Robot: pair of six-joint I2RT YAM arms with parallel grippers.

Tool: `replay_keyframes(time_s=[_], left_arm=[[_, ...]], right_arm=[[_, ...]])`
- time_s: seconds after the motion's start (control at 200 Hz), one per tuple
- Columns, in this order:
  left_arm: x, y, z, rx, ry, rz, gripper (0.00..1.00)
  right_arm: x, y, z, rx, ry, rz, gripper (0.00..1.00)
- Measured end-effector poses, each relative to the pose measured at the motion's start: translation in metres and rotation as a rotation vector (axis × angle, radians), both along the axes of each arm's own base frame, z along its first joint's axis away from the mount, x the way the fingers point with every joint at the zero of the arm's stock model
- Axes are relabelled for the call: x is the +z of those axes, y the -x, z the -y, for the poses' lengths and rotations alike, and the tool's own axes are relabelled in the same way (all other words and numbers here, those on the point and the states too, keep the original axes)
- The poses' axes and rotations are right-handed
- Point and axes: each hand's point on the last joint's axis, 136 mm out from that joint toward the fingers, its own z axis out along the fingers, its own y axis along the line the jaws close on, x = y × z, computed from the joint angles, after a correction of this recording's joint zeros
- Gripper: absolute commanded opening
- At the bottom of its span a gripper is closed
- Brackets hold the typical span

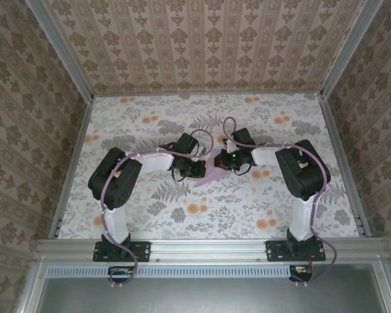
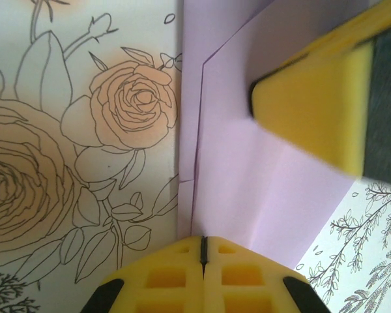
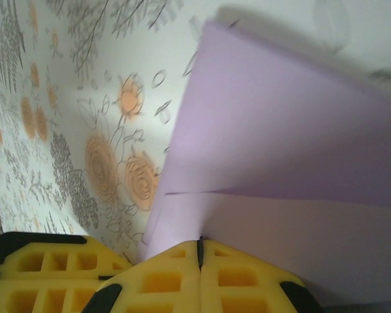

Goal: Fold a paper plane with a square sheet of paper (pick it up from the middle)
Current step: Fourth fold the wing at the center of the table.

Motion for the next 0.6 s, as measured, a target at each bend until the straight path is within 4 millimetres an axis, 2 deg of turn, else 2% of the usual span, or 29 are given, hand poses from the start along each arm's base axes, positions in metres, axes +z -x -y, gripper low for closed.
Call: replay_keyframes(time_s=[0.24, 0.365, 0.5, 0.6], left_arm=[[0.000, 0.000, 0.000, 0.001, 0.007, 0.009, 0.00], [0.001, 0.000, 0.000, 0.001, 0.009, 0.014, 0.00], [0.001, 0.000, 0.000, 0.001, 0.010, 0.014, 0.00], [0.001, -0.001, 0.000, 0.002, 0.010, 0.015, 0.00]], right_arm=[[0.001, -0.046, 0.066, -0.177, 0.027, 0.012, 0.00], [0.005, -0.056, 0.088, -0.238, 0.049, 0.029, 0.00], [0.028, -0.050, 0.084, -0.242, 0.046, 0.073, 0.00], [0.052, -0.035, 0.060, -0.202, 0.016, 0.116, 0.00]])
